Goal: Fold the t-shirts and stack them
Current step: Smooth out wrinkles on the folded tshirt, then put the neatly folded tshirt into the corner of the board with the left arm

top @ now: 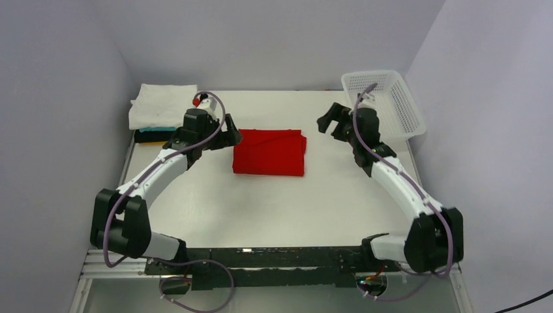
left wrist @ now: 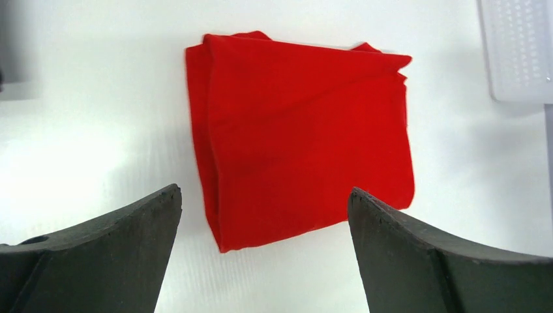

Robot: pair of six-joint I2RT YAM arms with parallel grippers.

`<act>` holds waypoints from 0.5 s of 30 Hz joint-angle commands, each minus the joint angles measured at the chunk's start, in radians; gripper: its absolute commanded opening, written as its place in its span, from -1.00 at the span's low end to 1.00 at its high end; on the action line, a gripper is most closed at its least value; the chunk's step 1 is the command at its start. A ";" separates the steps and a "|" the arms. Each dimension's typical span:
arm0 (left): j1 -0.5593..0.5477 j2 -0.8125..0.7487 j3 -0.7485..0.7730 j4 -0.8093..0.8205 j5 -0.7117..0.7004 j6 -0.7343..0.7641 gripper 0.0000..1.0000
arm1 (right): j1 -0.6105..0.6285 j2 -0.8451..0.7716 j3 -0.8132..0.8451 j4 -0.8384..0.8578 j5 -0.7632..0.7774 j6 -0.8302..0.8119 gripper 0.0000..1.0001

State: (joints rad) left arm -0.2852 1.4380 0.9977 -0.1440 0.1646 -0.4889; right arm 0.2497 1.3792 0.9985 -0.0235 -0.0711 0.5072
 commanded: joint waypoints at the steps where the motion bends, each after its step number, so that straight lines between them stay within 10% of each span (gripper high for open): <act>1: -0.001 -0.025 -0.053 -0.025 -0.128 0.029 0.99 | -0.005 -0.184 -0.190 0.002 0.308 0.021 1.00; 15: -0.018 0.356 0.132 -0.018 -0.024 0.011 0.87 | -0.010 -0.395 -0.329 -0.039 0.211 -0.035 1.00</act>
State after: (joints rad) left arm -0.2867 1.7645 1.0779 -0.1894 0.0956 -0.4828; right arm 0.2420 0.9810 0.6418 -0.0536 0.1596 0.5003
